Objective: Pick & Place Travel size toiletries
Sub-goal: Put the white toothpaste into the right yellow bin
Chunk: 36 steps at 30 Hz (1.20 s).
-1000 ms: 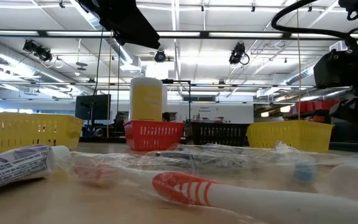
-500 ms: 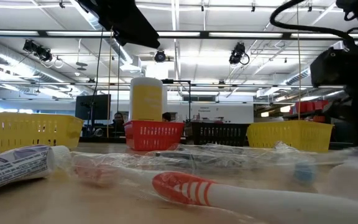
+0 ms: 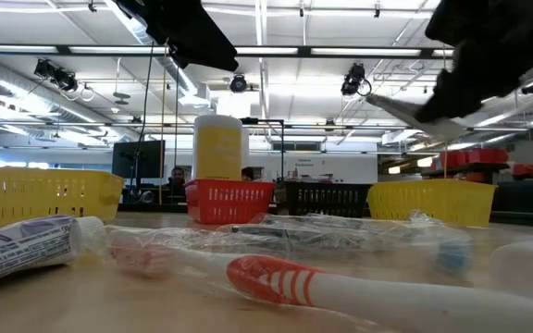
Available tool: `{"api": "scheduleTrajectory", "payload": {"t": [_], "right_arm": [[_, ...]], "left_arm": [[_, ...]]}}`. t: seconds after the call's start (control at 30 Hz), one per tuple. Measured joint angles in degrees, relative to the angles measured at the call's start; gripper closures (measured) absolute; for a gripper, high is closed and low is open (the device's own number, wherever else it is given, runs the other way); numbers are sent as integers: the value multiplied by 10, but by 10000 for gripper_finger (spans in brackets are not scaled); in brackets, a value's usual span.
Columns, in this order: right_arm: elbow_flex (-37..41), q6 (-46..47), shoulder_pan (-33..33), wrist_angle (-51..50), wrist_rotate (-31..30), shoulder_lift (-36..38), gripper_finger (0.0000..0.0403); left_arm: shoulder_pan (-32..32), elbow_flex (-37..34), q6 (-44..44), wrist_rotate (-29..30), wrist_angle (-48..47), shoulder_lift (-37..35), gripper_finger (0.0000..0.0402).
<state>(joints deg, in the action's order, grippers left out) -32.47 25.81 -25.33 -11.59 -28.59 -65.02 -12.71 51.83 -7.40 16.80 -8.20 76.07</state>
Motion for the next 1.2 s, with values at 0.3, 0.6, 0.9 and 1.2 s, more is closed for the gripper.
{"api": "scheduleTrajectory", "payload": {"t": [0.3, 0.6, 0.9, 1.2], "right_arm": [[0, -9, 126, -160, -3, 4, 307], [26, -132, 187, -163, 111, 4, 306], [51, -162, 233, -141, 132, 4, 306], [67, -196, 261, -100, 142, 4, 299]], "left_arm": [[0, 0, -8, -2, 0, 0, 237], [0, 0, 2, -15, -1, 0, 237], [0, 0, 1, -15, -1, 0, 237], [0, 0, 1, -15, -1, 0, 237]]}}
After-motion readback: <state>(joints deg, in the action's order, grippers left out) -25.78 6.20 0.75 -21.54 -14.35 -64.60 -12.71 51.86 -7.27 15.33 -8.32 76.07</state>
